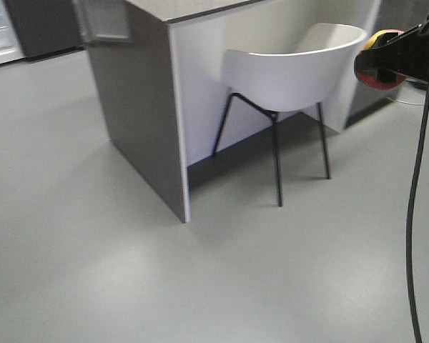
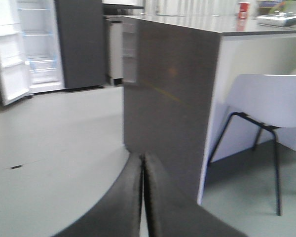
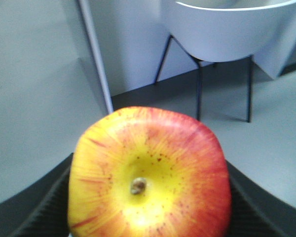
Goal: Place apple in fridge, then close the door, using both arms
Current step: 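Drive the base away from the counter, turning toward the fridge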
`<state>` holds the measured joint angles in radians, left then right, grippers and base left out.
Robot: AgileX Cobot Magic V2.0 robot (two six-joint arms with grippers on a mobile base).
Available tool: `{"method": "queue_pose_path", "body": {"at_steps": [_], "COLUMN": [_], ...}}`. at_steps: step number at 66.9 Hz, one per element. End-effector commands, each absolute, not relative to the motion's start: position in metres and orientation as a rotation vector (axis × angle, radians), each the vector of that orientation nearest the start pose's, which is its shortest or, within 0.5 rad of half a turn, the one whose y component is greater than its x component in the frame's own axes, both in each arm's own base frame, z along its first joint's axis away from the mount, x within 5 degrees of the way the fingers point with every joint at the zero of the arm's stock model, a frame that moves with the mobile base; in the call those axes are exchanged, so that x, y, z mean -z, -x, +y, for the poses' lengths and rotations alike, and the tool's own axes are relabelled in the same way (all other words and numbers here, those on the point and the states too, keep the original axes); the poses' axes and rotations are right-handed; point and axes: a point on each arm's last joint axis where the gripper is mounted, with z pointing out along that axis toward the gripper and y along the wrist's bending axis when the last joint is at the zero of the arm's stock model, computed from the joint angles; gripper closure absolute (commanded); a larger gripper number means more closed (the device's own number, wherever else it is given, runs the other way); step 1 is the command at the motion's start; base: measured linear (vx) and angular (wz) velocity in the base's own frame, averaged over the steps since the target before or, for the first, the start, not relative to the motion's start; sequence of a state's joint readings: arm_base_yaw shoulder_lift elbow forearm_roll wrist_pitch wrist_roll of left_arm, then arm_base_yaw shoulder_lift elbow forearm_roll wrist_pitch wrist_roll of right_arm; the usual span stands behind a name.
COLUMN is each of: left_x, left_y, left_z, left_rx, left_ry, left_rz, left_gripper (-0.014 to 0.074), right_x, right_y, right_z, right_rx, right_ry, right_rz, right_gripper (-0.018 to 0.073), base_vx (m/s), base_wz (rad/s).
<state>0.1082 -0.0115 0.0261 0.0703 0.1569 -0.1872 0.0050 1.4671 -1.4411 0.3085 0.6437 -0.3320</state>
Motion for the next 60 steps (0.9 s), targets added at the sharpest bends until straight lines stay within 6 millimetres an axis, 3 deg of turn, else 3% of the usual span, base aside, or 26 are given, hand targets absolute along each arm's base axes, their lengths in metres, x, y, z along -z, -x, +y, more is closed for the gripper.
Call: {"method": "queue_pose_path", "body": {"at_steps": [1,60], "left_x": [-0.1892,-0.1892], "left_y": [-0.0562,-0.0562], "left_z": [0.0063,0.0063], "left_rx": [0.012,0.012], "left_ry": [0.186,0.186], "left_rz": [1.582,1.582], "left_gripper": [0.0602,0.0602], "right_x": [-0.4260,-0.4260], "right_y": [-0.3263,-0.3263], "right_z": [0.0161,0.0161], "right_rx": [-0.132,-0.132], "right_ry": [0.174,0.174], "right_rz": [1.978,1.978], "right_gripper": [0.0409,0.0409], "base_vx": [-0.02,0.02], "base_wz": [0.56,0.39]}}
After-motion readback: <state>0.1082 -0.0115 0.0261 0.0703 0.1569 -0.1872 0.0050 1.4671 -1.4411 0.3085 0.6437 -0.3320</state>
